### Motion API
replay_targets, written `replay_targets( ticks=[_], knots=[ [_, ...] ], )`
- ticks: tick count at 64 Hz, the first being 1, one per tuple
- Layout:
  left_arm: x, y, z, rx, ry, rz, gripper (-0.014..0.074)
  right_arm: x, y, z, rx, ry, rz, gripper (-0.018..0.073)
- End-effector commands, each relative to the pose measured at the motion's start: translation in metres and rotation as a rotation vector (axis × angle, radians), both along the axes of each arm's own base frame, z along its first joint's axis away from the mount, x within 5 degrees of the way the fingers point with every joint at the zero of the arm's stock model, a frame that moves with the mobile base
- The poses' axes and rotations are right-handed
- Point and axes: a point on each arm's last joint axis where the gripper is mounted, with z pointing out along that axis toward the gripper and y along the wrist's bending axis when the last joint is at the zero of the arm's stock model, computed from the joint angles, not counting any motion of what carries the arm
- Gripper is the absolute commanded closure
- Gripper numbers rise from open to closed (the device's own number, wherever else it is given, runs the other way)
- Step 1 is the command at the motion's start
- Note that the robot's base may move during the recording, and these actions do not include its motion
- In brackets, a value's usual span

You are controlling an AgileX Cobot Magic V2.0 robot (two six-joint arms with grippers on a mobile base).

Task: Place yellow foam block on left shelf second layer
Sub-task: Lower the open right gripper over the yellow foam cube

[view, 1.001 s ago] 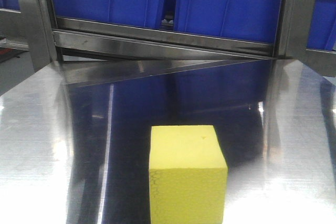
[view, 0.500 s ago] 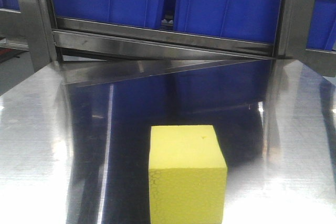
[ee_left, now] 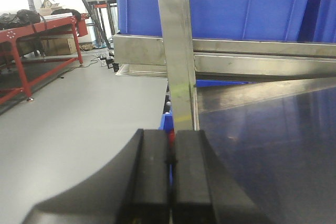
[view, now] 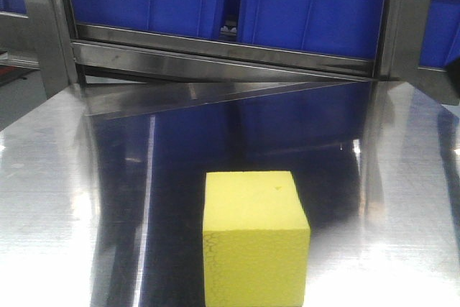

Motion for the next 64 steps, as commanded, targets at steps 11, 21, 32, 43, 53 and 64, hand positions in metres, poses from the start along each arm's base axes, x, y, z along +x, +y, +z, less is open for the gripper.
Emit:
replay_targets(
  ticks=[11, 21, 32, 43, 53, 64],
  knots=[
    [-0.001, -0.001, 0.0, -0.009, -0.078, -0.019, 0.046, 0.024, 0.04, 0.021, 0.094, 0.254, -0.133, -0.0071],
    [-0.001, -0.001, 0.0, -0.009, -0.078, -0.019, 0.046, 0.035, 0.083, 0.027, 0.029, 0.369, -0.103, -0.0071],
    [-0.001, -0.001, 0.0, -0.009, -0.078, -0.019, 0.046, 0.039, 0.125, 0.028, -0.02, 0.44, -0.059, -0.0071],
    [-0.001, -0.001, 0.0, -0.009, -0.078, -0.019, 0.046, 0.045, 0.151, 0.023, -0.063, 0.468, -0.072, -0.0071],
    [-0.001, -0.001, 0.0, -0.009, -0.078, -0.019, 0.046, 0.046, 0.159, 0.017, -0.115, 0.48, -0.091, -0.0071],
    [-0.001, -0.001, 0.0, -0.009, -0.078, -0.019, 0.046, 0.045, 0.166, 0.015, -0.109, 0.477, -0.091, -0.0071]
  ],
)
